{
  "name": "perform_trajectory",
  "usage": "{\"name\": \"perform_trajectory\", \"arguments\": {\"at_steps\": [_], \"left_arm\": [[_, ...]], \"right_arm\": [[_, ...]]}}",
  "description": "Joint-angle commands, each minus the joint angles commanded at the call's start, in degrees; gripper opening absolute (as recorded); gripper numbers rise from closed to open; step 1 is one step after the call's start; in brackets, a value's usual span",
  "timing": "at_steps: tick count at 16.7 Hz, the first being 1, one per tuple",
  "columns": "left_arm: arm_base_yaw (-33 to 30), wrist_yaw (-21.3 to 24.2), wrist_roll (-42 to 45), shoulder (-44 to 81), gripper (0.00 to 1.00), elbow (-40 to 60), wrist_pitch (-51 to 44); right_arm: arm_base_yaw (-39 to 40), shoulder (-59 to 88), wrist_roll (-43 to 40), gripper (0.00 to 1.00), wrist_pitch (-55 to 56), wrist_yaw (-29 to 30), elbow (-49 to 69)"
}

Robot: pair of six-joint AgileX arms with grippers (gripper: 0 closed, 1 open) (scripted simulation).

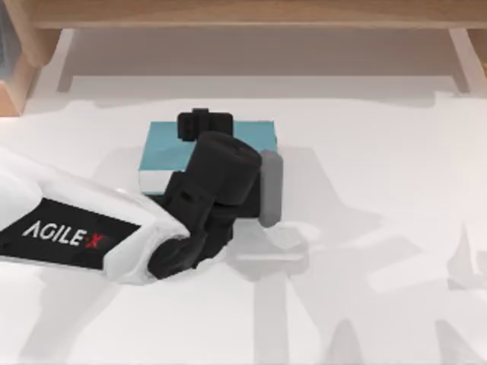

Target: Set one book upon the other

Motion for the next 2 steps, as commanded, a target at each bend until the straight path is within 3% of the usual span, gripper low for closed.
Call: {"name": "perform_trajectory", "arguments": {"at_steps": [2], "left_arm": [[0.0,0.0,0.0,0.0,1.0,0.0,0.0]], "right_arm": [[0.0,0.0,0.0,1.0,0.0,0.0,0.0]]}}
